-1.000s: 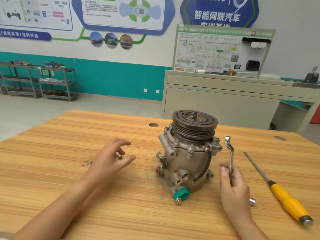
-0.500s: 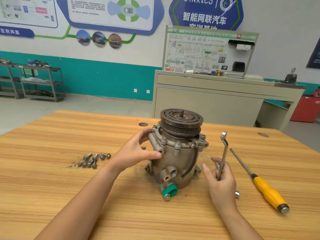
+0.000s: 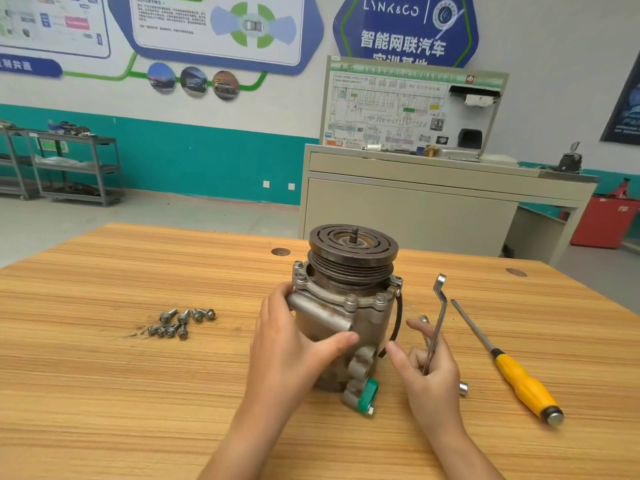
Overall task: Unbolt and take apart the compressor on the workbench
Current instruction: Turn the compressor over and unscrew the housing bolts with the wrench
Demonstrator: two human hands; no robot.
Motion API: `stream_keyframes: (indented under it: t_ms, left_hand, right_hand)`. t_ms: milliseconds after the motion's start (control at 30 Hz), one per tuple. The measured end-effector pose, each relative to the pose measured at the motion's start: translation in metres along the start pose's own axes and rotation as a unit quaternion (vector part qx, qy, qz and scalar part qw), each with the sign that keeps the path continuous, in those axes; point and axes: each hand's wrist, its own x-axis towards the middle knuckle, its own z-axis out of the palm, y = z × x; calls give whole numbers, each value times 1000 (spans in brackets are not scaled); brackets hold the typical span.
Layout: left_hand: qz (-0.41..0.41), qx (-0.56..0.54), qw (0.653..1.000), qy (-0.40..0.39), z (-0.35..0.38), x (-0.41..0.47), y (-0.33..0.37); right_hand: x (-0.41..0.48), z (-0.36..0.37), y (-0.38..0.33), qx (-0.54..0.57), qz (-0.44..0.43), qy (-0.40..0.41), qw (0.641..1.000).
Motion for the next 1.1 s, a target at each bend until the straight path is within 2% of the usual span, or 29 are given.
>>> stream_keyframes:
  t_ms: [67, 200, 367, 533, 633, 767, 933, 1000, 1100]
  left_hand:
    - [12, 7, 1000, -1, 1, -3, 1]
    - [-22, -92, 992, -88, -15, 7, -13]
    - [-28, -40, 975, -215, -27, 32, -37]
    - [6, -77, 946, -316, -27, 65, -42]
    - [65, -74, 944, -316, -22, 69, -38]
    - [84, -105, 953, -270, -6, 62, -35]
    - [4, -178, 939, -293, 4, 61, -28]
    - [-27, -178, 924, -336, -6, 67, -28]
    - [-24, -171, 916, -363, -12, 77, -29]
  right_hand:
    - [-4, 1, -4, -1, 9, -7, 1000]
    - [-2, 7, -16, -20, 29, 3, 999]
    - [2, 17, -29, -70, 7, -43, 997]
    - [12, 16, -24, -81, 27, -32, 996]
    - [17, 12, -22, -107, 23, -44, 993]
    - [40, 1, -16, -104, 62, -90, 989]
    - [67, -15, -12, -113, 91, -170, 975]
    - [68, -15, -10, -114, 94, -174, 974]
    - [66, -14, -6, -112, 96, -162, 976]
